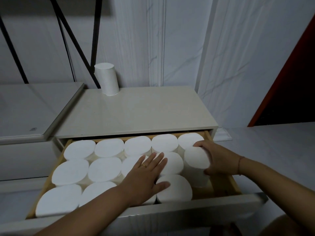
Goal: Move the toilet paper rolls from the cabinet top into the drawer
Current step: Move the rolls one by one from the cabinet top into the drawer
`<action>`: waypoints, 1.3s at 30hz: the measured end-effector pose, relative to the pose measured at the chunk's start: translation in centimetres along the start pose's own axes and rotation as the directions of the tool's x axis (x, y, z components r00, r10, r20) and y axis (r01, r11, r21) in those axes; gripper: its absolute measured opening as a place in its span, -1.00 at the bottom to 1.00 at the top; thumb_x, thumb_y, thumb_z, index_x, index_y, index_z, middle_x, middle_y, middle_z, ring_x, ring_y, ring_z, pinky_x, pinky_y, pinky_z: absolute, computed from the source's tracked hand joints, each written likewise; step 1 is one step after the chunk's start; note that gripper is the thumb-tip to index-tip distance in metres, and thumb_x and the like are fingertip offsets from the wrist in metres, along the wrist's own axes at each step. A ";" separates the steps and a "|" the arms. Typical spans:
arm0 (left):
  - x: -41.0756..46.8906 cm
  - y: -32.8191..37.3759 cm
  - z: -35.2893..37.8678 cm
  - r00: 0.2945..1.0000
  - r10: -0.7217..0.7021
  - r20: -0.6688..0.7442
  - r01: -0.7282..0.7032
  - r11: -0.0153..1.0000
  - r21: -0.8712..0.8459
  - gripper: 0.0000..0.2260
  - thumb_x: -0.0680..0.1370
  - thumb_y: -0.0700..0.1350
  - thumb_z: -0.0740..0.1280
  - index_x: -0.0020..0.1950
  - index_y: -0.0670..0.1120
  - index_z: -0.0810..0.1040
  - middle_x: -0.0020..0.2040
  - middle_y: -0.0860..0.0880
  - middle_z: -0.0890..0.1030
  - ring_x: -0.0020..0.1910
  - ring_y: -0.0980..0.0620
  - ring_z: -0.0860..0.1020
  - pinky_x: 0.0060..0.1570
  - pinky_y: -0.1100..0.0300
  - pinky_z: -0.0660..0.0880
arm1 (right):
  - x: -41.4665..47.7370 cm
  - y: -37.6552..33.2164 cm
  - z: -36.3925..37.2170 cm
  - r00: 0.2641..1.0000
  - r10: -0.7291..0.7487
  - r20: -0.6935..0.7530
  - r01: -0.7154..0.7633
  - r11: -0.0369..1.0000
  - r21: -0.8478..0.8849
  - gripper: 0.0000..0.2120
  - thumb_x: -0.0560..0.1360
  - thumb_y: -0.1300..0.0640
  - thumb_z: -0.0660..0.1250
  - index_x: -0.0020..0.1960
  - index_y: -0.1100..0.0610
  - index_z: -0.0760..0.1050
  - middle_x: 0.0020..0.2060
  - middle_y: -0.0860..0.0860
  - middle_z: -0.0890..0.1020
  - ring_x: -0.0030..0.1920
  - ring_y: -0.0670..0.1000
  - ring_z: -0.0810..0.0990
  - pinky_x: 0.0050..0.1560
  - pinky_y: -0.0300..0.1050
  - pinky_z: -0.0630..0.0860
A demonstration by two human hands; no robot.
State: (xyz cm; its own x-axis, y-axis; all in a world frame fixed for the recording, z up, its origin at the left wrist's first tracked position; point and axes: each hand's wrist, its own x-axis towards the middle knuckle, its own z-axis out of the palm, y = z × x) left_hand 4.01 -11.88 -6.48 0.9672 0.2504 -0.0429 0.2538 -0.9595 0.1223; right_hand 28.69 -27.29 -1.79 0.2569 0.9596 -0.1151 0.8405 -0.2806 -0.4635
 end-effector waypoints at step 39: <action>-0.9 -4.7 -2.0 0.987 -0.145 -0.067 0.144 0.989 -0.013 -0.27 0.46 0.39 -0.24 0.55 0.06 -0.23 0.54 0.09 -0.28 0.50 0.12 -0.34 0.46 0.14 -0.34 | 4.2 -2.8 3.8 0.986 -0.005 -0.169 -0.024 0.986 -0.167 -0.13 0.40 -0.46 -0.21 0.53 0.06 -0.07 0.54 0.00 -0.04 0.53 -0.02 -0.07 0.51 -0.03 -0.08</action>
State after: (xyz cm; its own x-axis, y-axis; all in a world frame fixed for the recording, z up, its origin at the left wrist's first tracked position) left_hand 1.99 -7.35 -5.06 0.9188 0.3946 0.0067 0.3906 -0.9117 0.1275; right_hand 25.61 -22.38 -4.28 0.3294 0.9435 0.0369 0.9022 -0.3030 -0.3069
